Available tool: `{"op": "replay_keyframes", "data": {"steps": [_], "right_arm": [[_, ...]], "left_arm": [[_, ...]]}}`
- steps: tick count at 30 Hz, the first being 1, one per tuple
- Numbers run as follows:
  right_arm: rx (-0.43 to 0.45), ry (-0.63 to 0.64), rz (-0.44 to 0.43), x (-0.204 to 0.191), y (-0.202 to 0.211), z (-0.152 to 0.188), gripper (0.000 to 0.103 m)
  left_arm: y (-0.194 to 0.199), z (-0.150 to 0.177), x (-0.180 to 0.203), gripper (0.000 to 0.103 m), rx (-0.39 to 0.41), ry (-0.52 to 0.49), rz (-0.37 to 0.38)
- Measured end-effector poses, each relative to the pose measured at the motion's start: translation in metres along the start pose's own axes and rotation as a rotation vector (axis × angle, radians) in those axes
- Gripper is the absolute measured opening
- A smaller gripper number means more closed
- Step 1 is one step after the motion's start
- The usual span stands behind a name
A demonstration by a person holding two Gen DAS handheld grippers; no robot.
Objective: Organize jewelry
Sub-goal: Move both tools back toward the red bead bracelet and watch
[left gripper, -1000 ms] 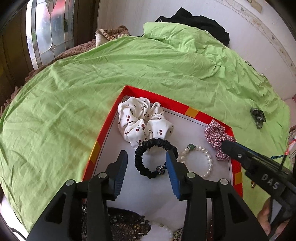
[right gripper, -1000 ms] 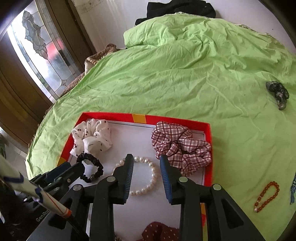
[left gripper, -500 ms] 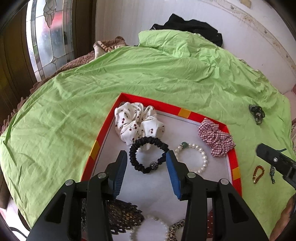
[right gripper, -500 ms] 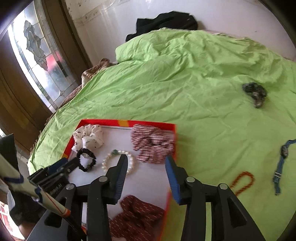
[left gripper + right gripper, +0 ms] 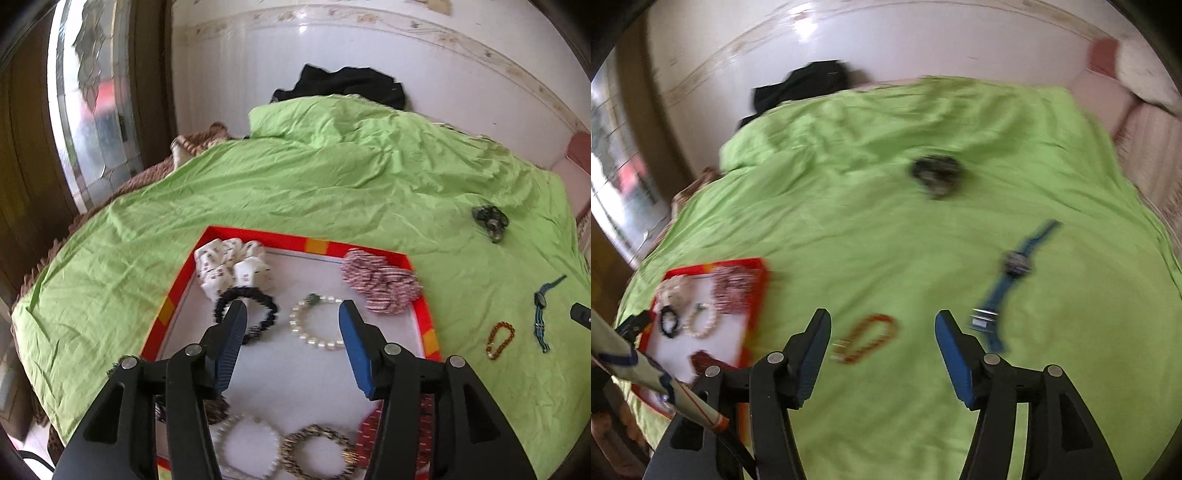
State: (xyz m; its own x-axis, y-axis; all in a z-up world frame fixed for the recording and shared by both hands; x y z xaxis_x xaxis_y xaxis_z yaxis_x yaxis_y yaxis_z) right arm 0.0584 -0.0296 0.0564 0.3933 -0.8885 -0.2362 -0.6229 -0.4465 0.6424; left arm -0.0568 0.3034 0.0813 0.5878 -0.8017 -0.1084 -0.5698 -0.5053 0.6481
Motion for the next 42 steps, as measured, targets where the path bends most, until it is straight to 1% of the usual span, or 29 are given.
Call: {"op": "replay_keyframes", "data": {"steps": [3, 5, 8, 12, 15, 20, 25, 29, 32, 37, 40, 42], "right_arm": [[0.015, -0.036, 0.027, 0.033, 0.015, 0.004, 0.063], [0.027, -0.060, 0.037, 0.054, 0.024, 0.006, 0.063], [0.045, -0.104, 0.050, 0.087, 0.034, 0.011, 0.063], [0.057, -0.164, 0.061, 0.120, 0.036, 0.017, 0.063], [0.065, -0.191, 0.064, 0.140, 0.033, 0.020, 0.063], [0.082, -0.215, 0.063, 0.160, 0.025, 0.015, 0.063], [0.103, -0.236, 0.052, 0.173, 0.014, 0.003, 0.063], [0.108, -0.218, 0.053, 0.175, 0.007, -0.006, 0.063], [0.096, -0.204, 0.050, 0.179, -0.001, -0.011, 0.063], [0.078, -0.224, 0.034, 0.195, -0.010, -0.016, 0.062], [0.073, -0.236, 0.014, 0.204, -0.013, -0.019, 0.058], [0.058, -0.245, -0.011, 0.208, -0.019, -0.018, 0.056]], "left_arm": [[0.015, 0.002, 0.017, 0.054, 0.047, -0.036, -0.009], [0.024, 0.003, 0.029, 0.059, 0.075, -0.061, -0.010], [0.034, 0.009, 0.047, 0.060, 0.105, -0.112, -0.015], [0.043, 0.019, 0.075, 0.060, 0.115, -0.187, -0.011], [0.046, 0.021, 0.089, 0.060, 0.102, -0.205, 0.011], [0.047, 0.023, 0.106, 0.061, 0.061, -0.223, 0.046], [0.045, 0.026, 0.121, 0.060, 0.052, -0.248, 0.039], [0.042, 0.027, 0.132, 0.061, 0.042, -0.260, 0.043], [0.041, 0.027, 0.138, 0.061, 0.028, -0.260, 0.053], [0.051, 0.022, 0.149, 0.060, 0.004, -0.232, 0.122], [0.059, 0.019, 0.165, 0.060, -0.009, -0.228, 0.172], [0.061, 0.020, 0.183, 0.060, -0.021, -0.249, 0.198]]}}
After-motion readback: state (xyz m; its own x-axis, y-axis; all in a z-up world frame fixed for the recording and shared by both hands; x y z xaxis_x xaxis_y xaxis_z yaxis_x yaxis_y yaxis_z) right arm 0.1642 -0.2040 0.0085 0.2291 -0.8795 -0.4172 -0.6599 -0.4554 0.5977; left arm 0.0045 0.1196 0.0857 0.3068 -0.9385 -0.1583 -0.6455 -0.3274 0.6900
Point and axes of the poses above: each gripper's, at about its wrist camera, not at the fingertips, and y roughly against the way its jaws point, x to its right, z to its underside, the point moved 4 cm from there along -y, roughly the way its jaws point, and after that the axes turned 15 degrees about -z, right-handed, at the moved point
